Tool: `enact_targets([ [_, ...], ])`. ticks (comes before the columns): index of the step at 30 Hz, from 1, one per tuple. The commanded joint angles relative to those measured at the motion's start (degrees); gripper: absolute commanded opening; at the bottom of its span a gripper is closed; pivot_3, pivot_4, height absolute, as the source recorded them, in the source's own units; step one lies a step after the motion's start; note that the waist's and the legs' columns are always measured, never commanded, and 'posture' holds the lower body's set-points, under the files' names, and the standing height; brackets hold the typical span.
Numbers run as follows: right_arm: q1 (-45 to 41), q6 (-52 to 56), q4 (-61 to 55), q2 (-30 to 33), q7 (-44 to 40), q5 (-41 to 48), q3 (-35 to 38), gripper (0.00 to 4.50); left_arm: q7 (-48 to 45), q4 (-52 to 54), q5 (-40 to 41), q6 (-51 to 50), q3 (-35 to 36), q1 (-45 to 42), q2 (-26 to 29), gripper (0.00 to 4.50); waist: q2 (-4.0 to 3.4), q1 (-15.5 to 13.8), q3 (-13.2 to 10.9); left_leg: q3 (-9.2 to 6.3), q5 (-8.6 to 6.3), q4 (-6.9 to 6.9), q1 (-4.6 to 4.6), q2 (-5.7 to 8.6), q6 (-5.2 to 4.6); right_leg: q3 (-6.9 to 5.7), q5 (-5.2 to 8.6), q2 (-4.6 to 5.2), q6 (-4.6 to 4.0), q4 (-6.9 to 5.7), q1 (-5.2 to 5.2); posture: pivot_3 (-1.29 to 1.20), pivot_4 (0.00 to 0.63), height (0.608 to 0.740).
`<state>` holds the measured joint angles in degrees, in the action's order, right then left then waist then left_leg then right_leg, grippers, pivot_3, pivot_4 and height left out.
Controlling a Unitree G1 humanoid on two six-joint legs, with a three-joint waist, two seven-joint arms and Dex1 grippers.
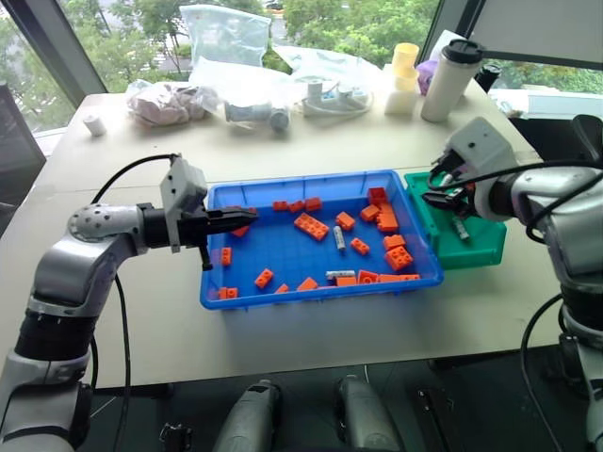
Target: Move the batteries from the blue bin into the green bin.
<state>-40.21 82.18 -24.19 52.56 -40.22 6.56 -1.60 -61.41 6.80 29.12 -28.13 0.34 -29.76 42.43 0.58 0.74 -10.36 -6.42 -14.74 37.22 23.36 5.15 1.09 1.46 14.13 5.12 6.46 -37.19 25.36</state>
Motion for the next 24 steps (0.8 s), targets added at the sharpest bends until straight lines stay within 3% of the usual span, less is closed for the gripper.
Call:
enact_targets([
  [1, 2.6, -1.7, -1.5, 0.8, 1.3, 1.2, 2.7, 2.18, -1.3, -1.2, -1.0, 2.0, -0.5, -2.3, -0.5, 0.0, 0.0, 0.1, 0.0, 0.0, 0.0, 0.0, 0.0, -0.01, 0.0, 0.0, 0.0, 0.0, 0.0, 0.0, 0.0, 0.0, 0.15, 0.74],
  [3, 3.9, -2.7, -0.9, 1.2, 2.2, 1.3, 3.0, 2.18, -1.5, -1.5, -1.2, 2.2, -0.8, -2.7, -1.0, 0.0, 0.0, 0.1, 0.0, 0.0, 0.0, -0.01, 0.0, -0.02, 0.0, 0.0, 0.0, -0.01, 0.0, -0.01, 0.01, 0.0, 0.15, 0.74],
  [4, 4.2, -3.1, -0.6, 1.3, 2.8, 1.2, 3.3, 3.23, -1.5, -1.5, -1.3, 2.3, -0.9, -2.7, -1.1, 0.0, 0.0, 0.1, 0.0, 0.0, 0.0, 0.0, 0.0, -0.02, 0.0, 0.0, 0.0, -0.01, 0.0, -0.01, 0.0, 0.0, 0.15, 0.74],
  [6, 4.3, -3.3, -0.1, 1.3, 3.5, 1.5, 3.9, 4.19, -1.6, -1.5, -1.4, 2.4, -0.9, -2.6, -1.3, 0.0, 0.0, 0.0, 0.0, 0.01, 0.0, 0.0, 0.0, -0.01, 0.0, 0.01, 0.0, 0.0, 0.0, 0.0, 0.01, 0.0, 0.15, 0.74],
  [7, 4.2, -3.4, 0.0, 1.3, 3.7, 1.8, 4.2, 4.42, -1.6, -1.4, -1.4, 2.3, -0.9, -2.6, -1.4, 0.0, 0.0, 0.0, 0.0, 0.0, 0.0, 0.01, 0.0, -0.01, 0.0, 0.01, 0.0, 0.0, 0.0, -0.01, 0.0, 0.0, 0.15, 0.74],
  [12, 1.4, -4.6, -0.4, 2.2, 3.3, 3.6, 4.2, 4.42, -1.6, -1.1, -1.4, 2.2, -0.6, -2.2, -1.4, 0.0, 0.0, 0.0, 0.0, -0.01, 0.0, 0.01, 0.0, 0.0, 0.0, 0.0, 0.0, 0.0, 0.0, 0.0, 0.0, 0.0, 0.15, 0.74],
  [16, -8.9, 4.2, -2.7, -10.6, 4.4, 9.4, 3.0, 4.42, -1.0, -0.4, -1.4, 1.9, -0.1, -1.7, -1.4, 0.0, -0.01, 0.5, 0.0, 0.0, 0.0, -0.02, -0.03, -0.08, 0.01, 0.02, 0.0, -0.05, 0.0, -0.01, 0.01, 0.0, 0.15, 0.74],
  [18, -9.8, 6.7, -2.8, -17.0, 6.0, 10.6, 1.8, 4.42, -0.8, 0.0, -1.2, 1.7, 0.1, -1.5, -1.4, 0.0, 0.01, 0.5, 0.0, -0.05, 0.0, -0.04, -0.04, -0.13, 0.01, 0.02, 0.0, -0.06, -0.01, -0.01, 0.01, 0.0, 0.15, 0.74],
  [24, -8.1, 7.2, 0.8, -27.4, 11.9, 10.3, -4.3, 4.42, 0.0, 1.1, -1.0, 1.2, 0.6, -0.7, -1.2, 0.0, 0.03, -0.3, 0.0, -0.13, 0.19, 0.12, 0.08, 0.14, 0.31, -0.04, -0.01, 0.13, -0.01, 0.01, -0.02, 0.0, 0.15, 0.74],
])
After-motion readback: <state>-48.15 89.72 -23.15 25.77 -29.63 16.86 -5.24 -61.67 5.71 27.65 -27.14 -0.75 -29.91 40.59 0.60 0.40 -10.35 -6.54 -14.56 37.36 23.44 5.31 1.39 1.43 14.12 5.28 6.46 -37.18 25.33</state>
